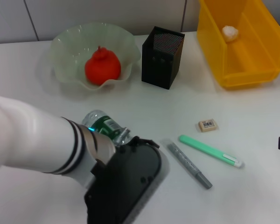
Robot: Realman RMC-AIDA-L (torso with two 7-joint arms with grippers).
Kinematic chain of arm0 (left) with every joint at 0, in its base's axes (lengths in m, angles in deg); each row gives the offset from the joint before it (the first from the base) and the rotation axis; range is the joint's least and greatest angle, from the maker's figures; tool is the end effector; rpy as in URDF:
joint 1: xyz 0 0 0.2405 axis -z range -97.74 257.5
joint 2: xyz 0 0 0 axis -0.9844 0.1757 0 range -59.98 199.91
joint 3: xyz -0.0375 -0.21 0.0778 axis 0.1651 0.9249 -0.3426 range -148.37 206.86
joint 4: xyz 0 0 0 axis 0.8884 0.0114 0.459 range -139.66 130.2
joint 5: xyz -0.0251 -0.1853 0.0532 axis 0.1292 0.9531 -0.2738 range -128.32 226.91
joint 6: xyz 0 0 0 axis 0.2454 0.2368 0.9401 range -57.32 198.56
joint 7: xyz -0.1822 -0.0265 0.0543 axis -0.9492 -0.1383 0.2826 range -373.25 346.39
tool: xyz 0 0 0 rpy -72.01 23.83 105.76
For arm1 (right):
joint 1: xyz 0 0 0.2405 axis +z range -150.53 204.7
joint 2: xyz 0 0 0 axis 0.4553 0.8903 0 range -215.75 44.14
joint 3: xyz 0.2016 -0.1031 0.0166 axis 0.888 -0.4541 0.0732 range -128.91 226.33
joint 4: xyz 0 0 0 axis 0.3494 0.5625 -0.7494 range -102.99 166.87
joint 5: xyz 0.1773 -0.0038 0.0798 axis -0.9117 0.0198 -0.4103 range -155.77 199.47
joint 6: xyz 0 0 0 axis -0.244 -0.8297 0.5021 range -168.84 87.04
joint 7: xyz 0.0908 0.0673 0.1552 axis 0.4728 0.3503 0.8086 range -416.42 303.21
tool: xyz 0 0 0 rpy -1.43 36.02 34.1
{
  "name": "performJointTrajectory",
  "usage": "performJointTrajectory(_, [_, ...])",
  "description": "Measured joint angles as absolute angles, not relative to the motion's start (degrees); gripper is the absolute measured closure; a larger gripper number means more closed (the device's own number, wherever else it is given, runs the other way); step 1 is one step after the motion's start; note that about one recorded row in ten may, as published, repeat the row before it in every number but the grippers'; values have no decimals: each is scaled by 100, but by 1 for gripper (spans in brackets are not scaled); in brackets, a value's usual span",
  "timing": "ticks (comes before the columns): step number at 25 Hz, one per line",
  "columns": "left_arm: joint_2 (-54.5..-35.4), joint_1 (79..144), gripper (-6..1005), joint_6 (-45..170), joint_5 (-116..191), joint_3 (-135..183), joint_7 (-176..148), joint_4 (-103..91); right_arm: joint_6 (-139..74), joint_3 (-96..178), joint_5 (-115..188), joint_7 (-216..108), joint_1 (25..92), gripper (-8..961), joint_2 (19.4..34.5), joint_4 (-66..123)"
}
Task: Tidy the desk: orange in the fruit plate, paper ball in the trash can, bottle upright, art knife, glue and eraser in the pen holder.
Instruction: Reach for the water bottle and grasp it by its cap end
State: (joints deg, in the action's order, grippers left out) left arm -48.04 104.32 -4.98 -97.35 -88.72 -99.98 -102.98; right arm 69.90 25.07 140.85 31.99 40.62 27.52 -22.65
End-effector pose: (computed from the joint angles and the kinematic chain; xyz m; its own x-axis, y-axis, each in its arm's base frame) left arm -0.1112 0.2519 -0.1102 0.4983 -0.7908 -0.3555 -0.8089 -0.5716 0.1378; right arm 0.2871 0.2387 0.0799 0.7002 -0.4832 -0.5256 -0.6487 -0.7380 -0.1857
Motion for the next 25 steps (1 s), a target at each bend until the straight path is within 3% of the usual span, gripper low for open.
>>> performJointTrajectory(7, [-4839, 10678, 201, -257, -10151, -9380, -10082, -10174, 6989, 2507, 14085, 3103, 4050, 169, 2744, -2192])
performJointTrajectory(18, [-4913, 11081, 327, 13, -10194, -9472, -10363, -9737, 6983, 2514, 14138, 2985, 4003, 170, 2743, -2147])
performJointTrajectory(25, [-4922, 11625, 324, -14, -10216, -9594, -11034, -9293, 6973, 2533, 14139, 2820, 4037, 170, 2740, -1999])
